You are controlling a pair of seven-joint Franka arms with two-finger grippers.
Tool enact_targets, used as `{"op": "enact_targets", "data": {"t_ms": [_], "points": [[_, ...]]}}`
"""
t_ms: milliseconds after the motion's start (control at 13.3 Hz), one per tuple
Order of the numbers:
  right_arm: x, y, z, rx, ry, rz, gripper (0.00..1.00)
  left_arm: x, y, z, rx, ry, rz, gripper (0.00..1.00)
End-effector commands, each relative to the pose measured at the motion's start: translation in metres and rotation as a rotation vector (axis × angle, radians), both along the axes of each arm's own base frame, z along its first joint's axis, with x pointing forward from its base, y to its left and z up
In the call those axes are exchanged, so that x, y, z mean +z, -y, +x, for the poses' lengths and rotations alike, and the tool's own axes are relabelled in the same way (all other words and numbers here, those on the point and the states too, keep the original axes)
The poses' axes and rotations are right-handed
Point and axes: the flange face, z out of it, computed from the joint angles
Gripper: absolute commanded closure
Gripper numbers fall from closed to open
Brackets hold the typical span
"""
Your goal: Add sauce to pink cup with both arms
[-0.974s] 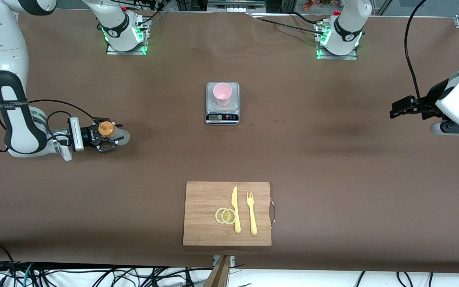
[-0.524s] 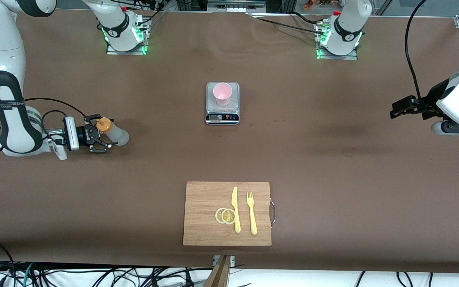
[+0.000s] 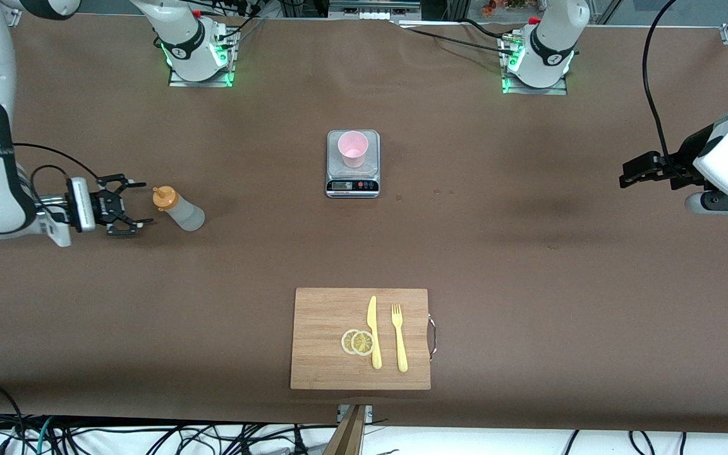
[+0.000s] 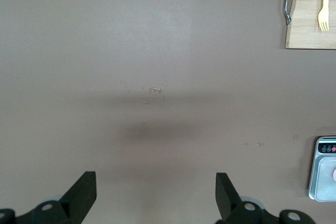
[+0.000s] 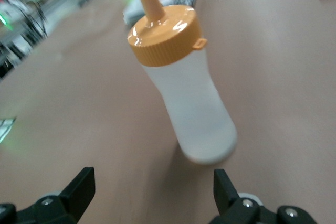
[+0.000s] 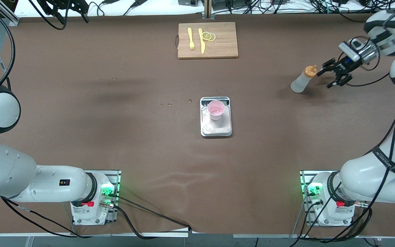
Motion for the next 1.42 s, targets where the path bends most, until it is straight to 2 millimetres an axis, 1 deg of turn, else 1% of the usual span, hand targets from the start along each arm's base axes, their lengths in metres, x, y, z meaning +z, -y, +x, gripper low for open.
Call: {"op": "enact_targets", "data": {"t_ms": [0, 75, 225, 375, 524, 674, 824, 899, 1049, 1199, 1349], "points": [[0.114, -0.028, 0.002, -0.096, 0.007, -0.278, 0.00, 0.004, -0.001, 0.005, -0.013, 0.005, 0.008, 0.00], [0.141, -0.037, 0.003, -0.157, -0.022, -0.356, 0.00, 0.004, -0.001, 0.005, -0.013, 0.005, 0.008, 0.00], [0.186, -0.056, 0.001, -0.307, -0.079, -0.496, 0.00, 0.005, 0.000, 0.005, -0.015, 0.005, 0.008, 0.00], [0.217, -0.081, 0.002, -0.451, -0.117, -0.640, 0.00, 0.005, 0.000, 0.005, -0.015, 0.005, 0.008, 0.00], [0.237, -0.108, 0.004, -0.625, -0.162, -0.754, 0.00, 0.004, 0.000, 0.005, -0.015, 0.005, 0.009, 0.00], [0.248, -0.126, 0.004, -0.817, -0.238, -0.822, 0.00, 0.004, -0.001, 0.005, -0.021, 0.006, 0.009, 0.00], [0.261, -0.138, 0.002, -0.995, -0.307, -0.847, 0.00, 0.002, -0.001, 0.005, -0.018, 0.001, 0.009, 0.00], [0.270, -0.148, 0.004, -1.085, -0.335, -0.860, 0.00, 0.002, -0.001, 0.004, -0.018, 0.000, 0.009, 0.00], [0.286, -0.158, 0.006, -1.251, -0.370, -0.912, 0.00, 0.002, 0.000, 0.005, -0.015, 0.001, 0.008, 0.00], [0.312, -0.154, 0.005, -1.372, -0.359, -0.922, 0.00, 0.004, 0.001, 0.005, -0.015, 0.004, 0.010, 0.00], [0.342, -0.141, 0.003, -1.483, -0.416, -0.943, 0.00, 0.004, 0.001, 0.005, -0.016, 0.005, 0.011, 0.00]]}}
